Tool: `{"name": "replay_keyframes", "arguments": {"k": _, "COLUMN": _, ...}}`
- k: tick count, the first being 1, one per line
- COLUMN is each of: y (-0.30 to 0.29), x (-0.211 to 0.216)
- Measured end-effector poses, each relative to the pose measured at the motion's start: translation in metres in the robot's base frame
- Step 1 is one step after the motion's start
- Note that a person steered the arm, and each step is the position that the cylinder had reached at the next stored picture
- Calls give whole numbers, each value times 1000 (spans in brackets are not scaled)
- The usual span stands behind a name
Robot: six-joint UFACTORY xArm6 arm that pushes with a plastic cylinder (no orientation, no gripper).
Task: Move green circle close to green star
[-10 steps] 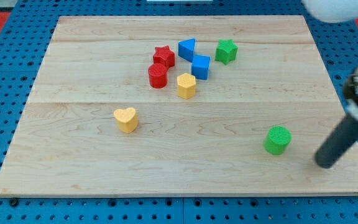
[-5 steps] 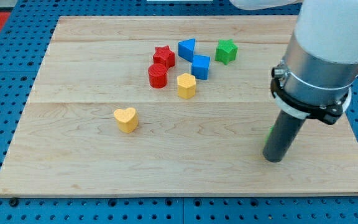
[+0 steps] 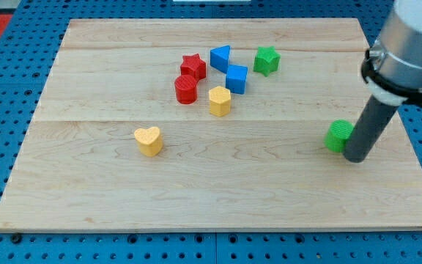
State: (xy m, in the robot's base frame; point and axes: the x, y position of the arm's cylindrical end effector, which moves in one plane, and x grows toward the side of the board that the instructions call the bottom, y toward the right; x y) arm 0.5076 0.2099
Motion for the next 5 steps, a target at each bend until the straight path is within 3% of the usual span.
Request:
{"name": "replay_keyframes", "arguments": {"k": 2, "y": 14, "x": -17}}
{"name": "replay_keyframes", "arguments": {"k": 5, "y": -14, "x": -17}}
